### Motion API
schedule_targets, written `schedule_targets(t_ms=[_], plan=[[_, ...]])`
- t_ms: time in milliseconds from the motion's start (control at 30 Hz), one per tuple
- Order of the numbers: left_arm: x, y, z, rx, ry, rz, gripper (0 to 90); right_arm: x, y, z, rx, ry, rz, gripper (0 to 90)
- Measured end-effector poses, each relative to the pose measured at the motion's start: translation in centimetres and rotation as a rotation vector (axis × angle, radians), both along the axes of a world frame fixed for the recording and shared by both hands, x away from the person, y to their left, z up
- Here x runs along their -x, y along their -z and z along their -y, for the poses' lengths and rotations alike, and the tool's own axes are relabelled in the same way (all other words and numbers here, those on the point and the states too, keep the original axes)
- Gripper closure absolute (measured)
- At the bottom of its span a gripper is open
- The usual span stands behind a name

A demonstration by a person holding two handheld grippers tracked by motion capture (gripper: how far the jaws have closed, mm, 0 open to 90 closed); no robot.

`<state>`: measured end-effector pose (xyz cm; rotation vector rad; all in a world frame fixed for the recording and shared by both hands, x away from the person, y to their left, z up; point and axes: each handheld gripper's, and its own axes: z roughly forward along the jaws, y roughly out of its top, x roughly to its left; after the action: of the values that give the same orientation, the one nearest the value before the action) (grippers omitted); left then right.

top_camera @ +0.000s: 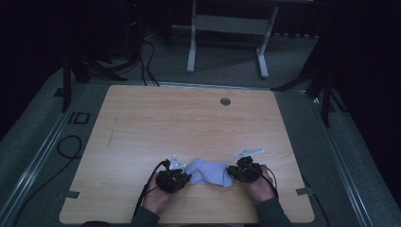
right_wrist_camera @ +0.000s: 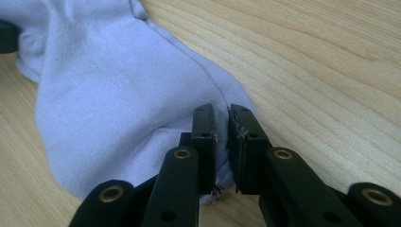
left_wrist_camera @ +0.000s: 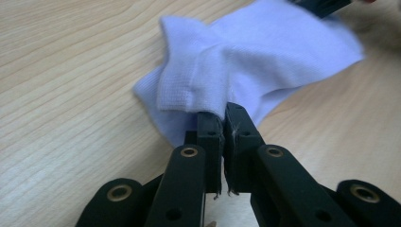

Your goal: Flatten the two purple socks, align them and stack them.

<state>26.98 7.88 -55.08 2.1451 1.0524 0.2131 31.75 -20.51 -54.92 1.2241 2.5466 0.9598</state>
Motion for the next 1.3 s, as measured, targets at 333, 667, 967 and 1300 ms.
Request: schedule_targets(t_ms=[333,667,967,1300], plan=[[0.1,0.4,0.3,-0.071,0.003,0.018,87.7,0.2,-0.1,-0.2,0.008,0.009,0.008,86.3],[0.1,0.4,0.3,-0.069,-0.002,0.017,88.3,0.4,-0.9,0.3,-0.046,0.007,0.048,87.4],[0.2,0.3,0.3,-0.043,0.011,0.006,88.4,0.3,-1.7,1.4,-0.072,0.043,0.065,87.3],[0.5,-0.5,-0.2,-0.012,0.021,-0.006,88.3,0.1,-2.3,1.4,-0.078,0.055,0.075,87.3]])
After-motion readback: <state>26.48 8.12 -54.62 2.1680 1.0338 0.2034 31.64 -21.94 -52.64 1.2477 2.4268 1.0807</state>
